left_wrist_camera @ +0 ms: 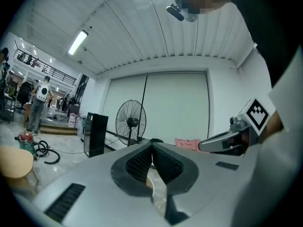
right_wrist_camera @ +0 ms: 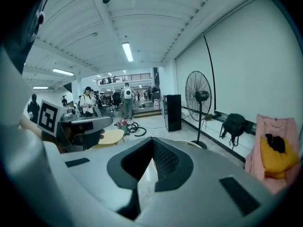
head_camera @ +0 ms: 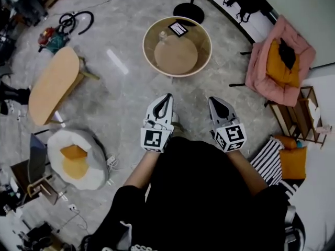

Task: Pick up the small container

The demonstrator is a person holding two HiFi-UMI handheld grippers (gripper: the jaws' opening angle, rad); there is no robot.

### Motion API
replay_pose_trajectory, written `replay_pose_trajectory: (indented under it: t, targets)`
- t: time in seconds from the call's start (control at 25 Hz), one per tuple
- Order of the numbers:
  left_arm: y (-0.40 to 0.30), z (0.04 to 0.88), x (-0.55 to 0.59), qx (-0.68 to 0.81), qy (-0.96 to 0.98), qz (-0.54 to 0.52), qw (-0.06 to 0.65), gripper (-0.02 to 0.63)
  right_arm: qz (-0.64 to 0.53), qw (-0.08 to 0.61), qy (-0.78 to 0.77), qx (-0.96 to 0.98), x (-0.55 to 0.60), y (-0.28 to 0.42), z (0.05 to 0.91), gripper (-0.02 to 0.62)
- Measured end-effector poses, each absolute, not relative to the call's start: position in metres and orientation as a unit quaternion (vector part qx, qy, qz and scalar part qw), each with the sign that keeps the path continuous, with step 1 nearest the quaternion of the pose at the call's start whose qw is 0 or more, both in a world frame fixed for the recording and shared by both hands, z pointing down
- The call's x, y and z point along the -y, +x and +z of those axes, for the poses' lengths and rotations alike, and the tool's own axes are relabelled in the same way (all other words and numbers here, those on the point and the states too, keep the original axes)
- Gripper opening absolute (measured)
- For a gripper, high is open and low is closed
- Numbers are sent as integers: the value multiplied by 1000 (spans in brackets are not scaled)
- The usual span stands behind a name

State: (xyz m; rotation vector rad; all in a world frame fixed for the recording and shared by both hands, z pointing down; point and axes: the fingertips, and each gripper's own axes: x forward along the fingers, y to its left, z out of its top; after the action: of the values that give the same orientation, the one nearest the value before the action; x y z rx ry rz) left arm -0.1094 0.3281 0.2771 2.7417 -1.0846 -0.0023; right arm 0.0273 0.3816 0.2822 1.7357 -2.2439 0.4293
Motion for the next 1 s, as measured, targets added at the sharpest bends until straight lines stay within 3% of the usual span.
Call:
replay_pose_trajectory:
  t: [0.56, 1.0]
  targets:
    - [-114, 280, -272, 351, 930, -3, 110, 20, 139, 172, 592, 775, -304, 2, 285, 17]
    - [-142, 267, -260, 387, 916, -46, 95, 20, 160, 139, 578, 788, -267, -4, 290, 17]
